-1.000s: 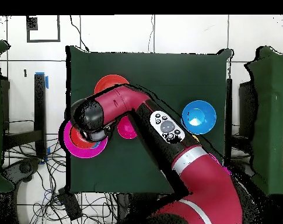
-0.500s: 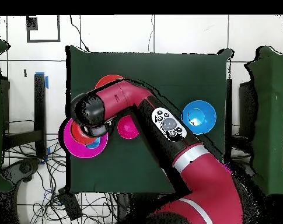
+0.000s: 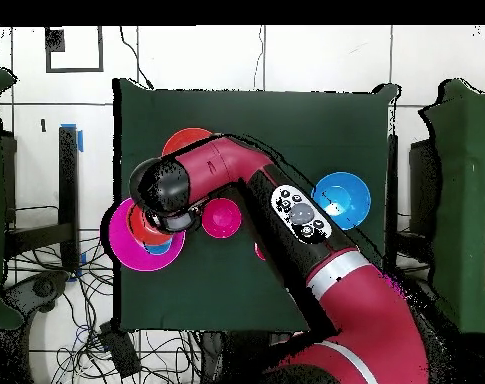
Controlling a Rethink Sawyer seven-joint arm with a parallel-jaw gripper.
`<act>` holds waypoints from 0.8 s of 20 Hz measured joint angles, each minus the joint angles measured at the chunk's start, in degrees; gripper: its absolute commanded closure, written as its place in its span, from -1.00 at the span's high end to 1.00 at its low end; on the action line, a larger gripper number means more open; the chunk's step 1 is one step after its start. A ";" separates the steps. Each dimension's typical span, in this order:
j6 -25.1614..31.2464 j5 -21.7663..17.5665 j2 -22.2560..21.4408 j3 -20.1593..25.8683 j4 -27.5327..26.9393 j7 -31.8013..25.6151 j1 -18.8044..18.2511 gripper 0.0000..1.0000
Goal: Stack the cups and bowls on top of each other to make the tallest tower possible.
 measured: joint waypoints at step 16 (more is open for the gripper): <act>0.00 -0.62 -0.04 0.04 0.09 -0.98 -0.19 1.00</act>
